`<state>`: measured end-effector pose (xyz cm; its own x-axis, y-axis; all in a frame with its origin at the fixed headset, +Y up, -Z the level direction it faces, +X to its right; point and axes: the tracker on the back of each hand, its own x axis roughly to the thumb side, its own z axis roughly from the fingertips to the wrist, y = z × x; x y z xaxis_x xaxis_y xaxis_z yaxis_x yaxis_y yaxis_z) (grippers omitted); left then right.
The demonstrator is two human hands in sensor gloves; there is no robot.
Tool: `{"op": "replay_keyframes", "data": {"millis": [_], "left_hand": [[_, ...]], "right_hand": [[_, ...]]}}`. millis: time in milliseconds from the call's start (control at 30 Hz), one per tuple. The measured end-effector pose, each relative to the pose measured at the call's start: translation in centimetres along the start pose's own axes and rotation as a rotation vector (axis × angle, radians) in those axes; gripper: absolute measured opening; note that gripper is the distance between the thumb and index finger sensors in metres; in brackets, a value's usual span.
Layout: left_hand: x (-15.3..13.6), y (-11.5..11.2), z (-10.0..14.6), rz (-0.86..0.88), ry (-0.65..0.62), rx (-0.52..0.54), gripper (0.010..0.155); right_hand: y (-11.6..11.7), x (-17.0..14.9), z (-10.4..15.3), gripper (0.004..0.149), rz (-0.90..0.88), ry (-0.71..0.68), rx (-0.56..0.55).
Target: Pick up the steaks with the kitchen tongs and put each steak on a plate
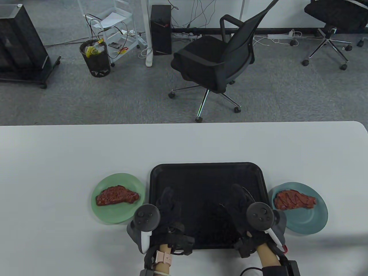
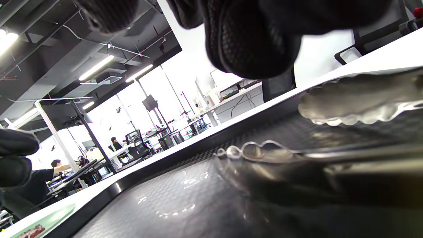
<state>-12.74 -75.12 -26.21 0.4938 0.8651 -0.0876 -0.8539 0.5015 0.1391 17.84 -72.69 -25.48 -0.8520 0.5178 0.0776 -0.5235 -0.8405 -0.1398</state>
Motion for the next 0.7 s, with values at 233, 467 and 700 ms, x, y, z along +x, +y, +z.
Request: {"op": "replay_keyframes", "data": {"millis": [233, 467, 700], "left_hand": [[0.02, 0.05, 0.01, -0.009, 0.001, -0.006, 0.065], [-0.24, 0.53, 0.18, -0.015, 0.014, 0.003, 0.065], [-0.43, 0.81, 0.36, -0.023, 0.018, 0.009, 0.065]], "right_hand": [[0.23, -0.20, 0.13, 0.069, 0.029, -0.003, 0.012], [0.41, 0.05, 0.24, 0.072, 0.060, -0.016, 0.020], [0.86, 0.47, 0.22, 0.073, 0.080, -0.035, 0.044]]}}
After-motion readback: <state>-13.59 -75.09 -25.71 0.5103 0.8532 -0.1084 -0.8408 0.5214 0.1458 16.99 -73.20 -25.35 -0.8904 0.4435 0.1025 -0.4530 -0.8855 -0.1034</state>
